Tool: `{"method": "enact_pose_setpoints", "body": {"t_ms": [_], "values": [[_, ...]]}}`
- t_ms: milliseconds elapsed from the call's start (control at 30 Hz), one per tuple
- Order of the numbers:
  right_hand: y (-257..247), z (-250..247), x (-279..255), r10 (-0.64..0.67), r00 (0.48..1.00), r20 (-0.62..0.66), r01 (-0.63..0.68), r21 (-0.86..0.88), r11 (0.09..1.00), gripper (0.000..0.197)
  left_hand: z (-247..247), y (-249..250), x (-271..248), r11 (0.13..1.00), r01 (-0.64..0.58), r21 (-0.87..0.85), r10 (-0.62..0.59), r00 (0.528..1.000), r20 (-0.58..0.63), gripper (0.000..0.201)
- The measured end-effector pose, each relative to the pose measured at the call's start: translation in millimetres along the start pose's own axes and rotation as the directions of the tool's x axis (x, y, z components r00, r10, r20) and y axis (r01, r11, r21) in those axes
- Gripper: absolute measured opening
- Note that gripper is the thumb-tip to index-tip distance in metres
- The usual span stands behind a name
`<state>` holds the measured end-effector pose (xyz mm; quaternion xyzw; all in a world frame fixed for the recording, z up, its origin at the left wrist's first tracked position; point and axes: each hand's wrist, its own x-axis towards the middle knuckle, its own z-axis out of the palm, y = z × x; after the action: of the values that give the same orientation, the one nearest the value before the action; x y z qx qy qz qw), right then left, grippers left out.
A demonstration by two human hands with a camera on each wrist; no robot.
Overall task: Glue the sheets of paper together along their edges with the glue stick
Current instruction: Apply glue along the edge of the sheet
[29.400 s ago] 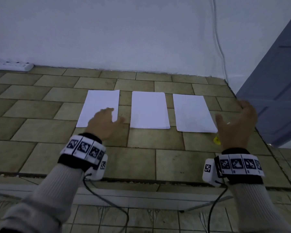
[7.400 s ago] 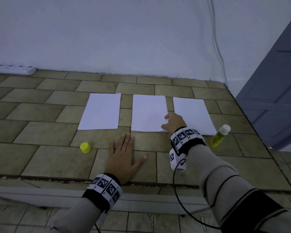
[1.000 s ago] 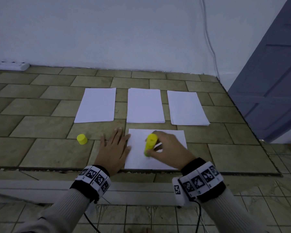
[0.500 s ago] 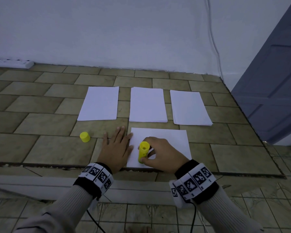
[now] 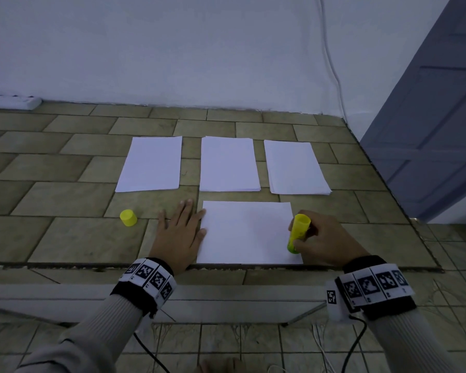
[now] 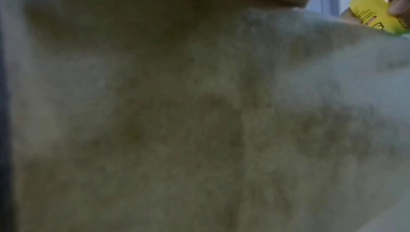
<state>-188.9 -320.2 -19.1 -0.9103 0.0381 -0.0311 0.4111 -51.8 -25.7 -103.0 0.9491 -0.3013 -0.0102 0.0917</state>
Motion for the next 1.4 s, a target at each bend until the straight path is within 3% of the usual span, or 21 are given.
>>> {"method": "enact_pose_setpoints", "body": {"t_ms": [133, 233, 400, 567, 933, 1133, 1400], "values": [[4.1, -3.5, -0.9, 0.022, 1.000, -0.003, -0.022, -0.011, 1.000, 0.026, -0.2, 0.5, -0.3, 1.000, 0.000, -0.012, 0.000, 1.000, 0.005, 0.075], [2.5, -1.5, 4.0, 0.003, 1.000, -0.011, -0.004, -0.039, 0.999, 0.031, -2.8, 1.8, -1.0, 1.000, 0.004, -0.005, -0.004, 1.000, 0.024, 0.091], [-23.6, 24.6, 17.6, -0.150, 0.989, -0.016, 0.150, 0.065, 0.986, 0.011, -12.2, 8.4, -1.7, 0.999, 0.027, 0.038, -0.031, 0.994, 0.109, 0.114], [-54.7, 62.4, 38.2, -0.186, 0.980, 0.073, 0.172, 0.163, 0.971, 0.009, -14.5, 9.5, -2.2, 0.996, 0.019, 0.086, -0.032, 0.988, 0.151, 0.132], [-86.2, 103.7, 54.5, -0.268, 0.931, 0.247, 0.272, 0.016, 0.962, 0.032, -10.1, 6.6, -3.1, 0.999, -0.021, 0.045, 0.016, 0.994, 0.110, 0.134], [-88.1, 99.0, 83.7, -0.283, 0.930, 0.237, 0.302, -0.051, 0.952, 0.017, -13.8, 8.2, -2.3, 0.998, -0.006, 0.065, -0.004, 0.990, 0.142, 0.133], [-81.9, 89.5, 139.4, -0.154, 0.977, 0.149, 0.177, -0.156, 0.972, 0.020, -18.3, 9.1, -2.7, 0.997, 0.023, 0.067, -0.033, 0.987, 0.158, 0.135]]}}
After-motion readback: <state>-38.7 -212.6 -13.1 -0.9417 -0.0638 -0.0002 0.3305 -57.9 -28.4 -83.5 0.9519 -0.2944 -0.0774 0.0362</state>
